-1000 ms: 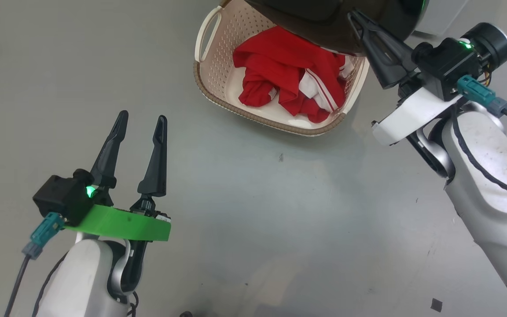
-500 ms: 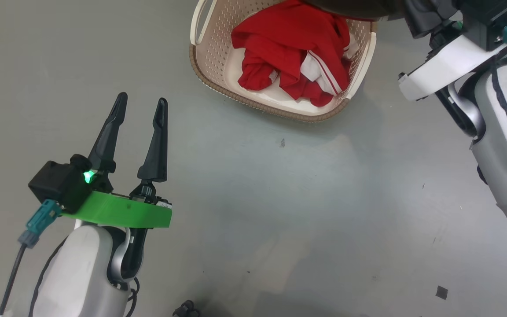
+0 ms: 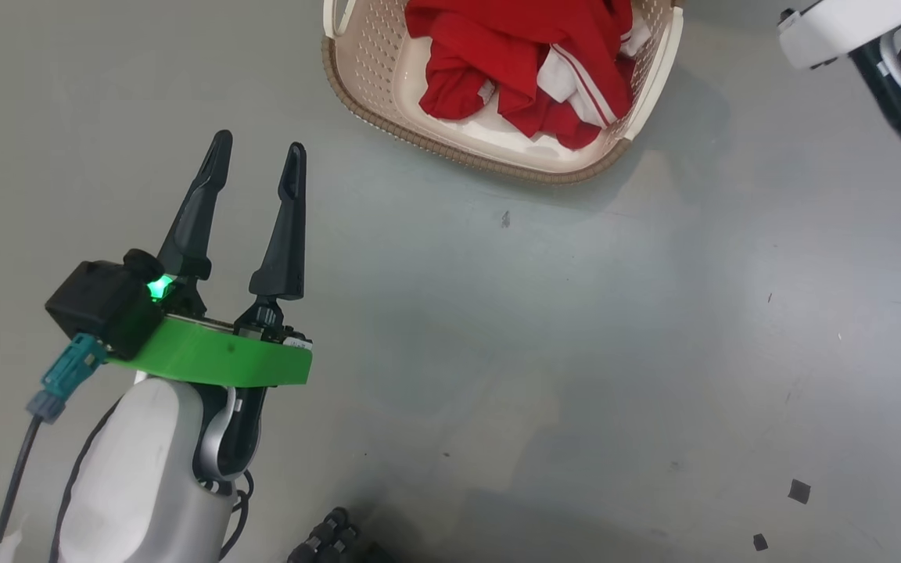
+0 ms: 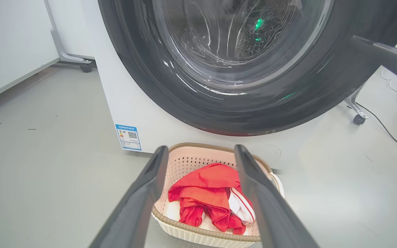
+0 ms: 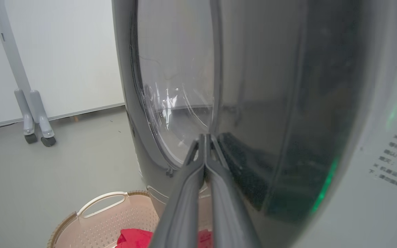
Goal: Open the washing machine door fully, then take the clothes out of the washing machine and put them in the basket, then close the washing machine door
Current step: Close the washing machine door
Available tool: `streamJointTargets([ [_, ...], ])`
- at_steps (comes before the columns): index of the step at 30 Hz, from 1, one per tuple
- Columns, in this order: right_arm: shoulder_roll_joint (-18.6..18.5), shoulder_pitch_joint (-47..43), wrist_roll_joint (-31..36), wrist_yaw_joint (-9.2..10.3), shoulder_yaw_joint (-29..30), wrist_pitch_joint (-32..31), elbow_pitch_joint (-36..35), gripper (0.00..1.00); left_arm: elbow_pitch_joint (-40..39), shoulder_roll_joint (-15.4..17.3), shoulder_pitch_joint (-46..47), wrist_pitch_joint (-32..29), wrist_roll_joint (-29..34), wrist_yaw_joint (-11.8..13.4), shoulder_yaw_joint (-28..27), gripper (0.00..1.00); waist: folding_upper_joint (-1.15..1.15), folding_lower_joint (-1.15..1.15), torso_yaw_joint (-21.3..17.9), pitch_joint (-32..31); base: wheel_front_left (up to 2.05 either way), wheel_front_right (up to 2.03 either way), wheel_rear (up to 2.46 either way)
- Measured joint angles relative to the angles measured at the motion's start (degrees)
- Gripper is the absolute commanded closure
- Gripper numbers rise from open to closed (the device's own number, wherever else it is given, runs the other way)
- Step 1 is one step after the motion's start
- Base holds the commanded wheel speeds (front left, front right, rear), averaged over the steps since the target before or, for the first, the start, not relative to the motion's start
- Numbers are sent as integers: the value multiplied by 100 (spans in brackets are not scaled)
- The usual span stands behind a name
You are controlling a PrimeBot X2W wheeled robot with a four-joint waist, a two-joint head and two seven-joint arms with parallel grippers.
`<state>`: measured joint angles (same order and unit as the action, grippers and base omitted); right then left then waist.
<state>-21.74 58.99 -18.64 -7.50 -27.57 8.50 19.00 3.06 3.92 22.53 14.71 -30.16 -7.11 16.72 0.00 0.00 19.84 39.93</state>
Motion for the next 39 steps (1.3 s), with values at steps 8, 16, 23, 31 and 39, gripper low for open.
streamJointTargets([
  [8, -77, 571, 0, -2, 157, -21, 259, 100, 7, -34, 53, 0, -3, 0, 19, 0, 0, 0, 34, 252, 0, 0, 0],
  [16, -208, 1069, 4, -1, 255, -67, 531, 100, 13, -80, 187, 0, -56, 0, 96, 0, 0, 0, 73, 424, 0, 0, 0],
  [23, -207, 1401, 16, 0, 342, -45, 710, 100, 35, -86, 327, 0, -57, 0, 104, 0, 0, 0, 88, 548, 0, 0, 0],
  [31, -165, 1483, 16, 1, 391, 102, 862, 100, 79, -88, 366, 0, -57, 0, 144, 0, 0, 0, 93, 572, 0, 0, 0],
  [39, -96, 1458, 19, 0, 346, 345, 1229, 100, 209, -91, 433, 0, -57, 0, 100, 0, 0, 0, 63, 440, 0, 0, 0],
])
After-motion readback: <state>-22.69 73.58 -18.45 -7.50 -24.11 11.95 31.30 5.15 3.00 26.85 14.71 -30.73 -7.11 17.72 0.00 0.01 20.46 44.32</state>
